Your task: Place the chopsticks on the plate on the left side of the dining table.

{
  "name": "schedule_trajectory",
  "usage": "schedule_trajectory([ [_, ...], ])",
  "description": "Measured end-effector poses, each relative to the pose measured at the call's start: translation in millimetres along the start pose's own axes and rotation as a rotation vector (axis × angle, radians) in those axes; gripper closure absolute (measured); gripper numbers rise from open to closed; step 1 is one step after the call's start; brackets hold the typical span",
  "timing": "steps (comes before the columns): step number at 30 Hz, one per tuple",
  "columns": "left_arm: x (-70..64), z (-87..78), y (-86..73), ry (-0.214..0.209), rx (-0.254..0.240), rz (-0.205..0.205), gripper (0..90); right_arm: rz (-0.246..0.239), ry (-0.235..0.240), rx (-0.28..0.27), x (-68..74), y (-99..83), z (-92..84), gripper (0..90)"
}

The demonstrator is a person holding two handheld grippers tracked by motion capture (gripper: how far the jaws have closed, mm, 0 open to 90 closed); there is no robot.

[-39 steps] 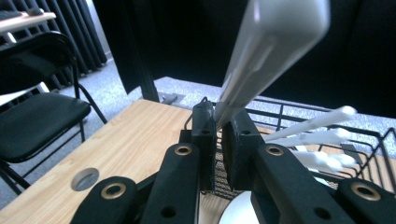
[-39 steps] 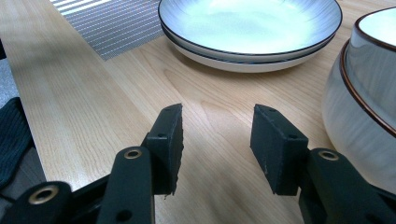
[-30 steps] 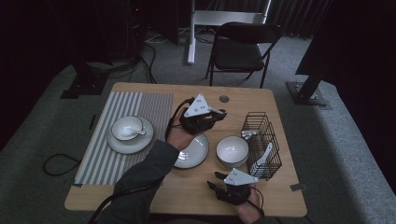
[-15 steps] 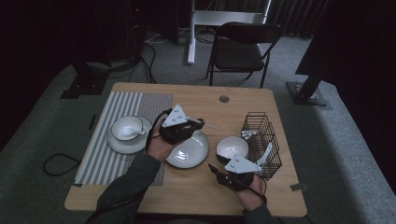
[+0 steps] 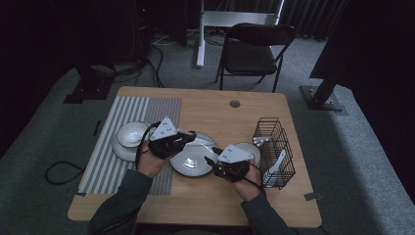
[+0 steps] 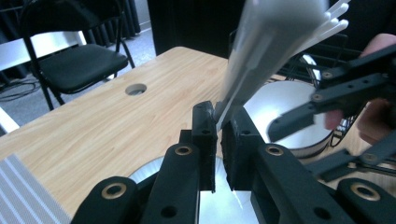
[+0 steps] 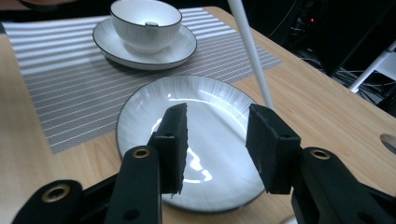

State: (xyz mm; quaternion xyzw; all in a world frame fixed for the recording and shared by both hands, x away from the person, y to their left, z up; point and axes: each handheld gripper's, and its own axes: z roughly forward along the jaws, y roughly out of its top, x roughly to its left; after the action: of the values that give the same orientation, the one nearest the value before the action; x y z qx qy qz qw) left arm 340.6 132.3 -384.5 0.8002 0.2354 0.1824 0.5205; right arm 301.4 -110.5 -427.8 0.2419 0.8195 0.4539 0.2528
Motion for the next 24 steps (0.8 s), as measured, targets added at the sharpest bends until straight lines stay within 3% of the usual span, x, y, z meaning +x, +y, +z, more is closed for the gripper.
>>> schedule_trajectory([
  [6,3.2,-9.7,-7.9,0.009,0.0,-0.021,84.6,-0.007,0.003,0.035,-5.8,8.4,22.2,58.7],
  [14,8.0,-24.5,-16.0,0.022,-0.008,-0.044,84.6,-0.091,0.007,0.091,-12.4,20.4,45.8,59.1],
  [24,15.0,-41.6,-23.5,0.045,-0.013,-0.068,84.6,-0.161,0.066,0.108,-11.8,27.3,63.3,61.0],
])
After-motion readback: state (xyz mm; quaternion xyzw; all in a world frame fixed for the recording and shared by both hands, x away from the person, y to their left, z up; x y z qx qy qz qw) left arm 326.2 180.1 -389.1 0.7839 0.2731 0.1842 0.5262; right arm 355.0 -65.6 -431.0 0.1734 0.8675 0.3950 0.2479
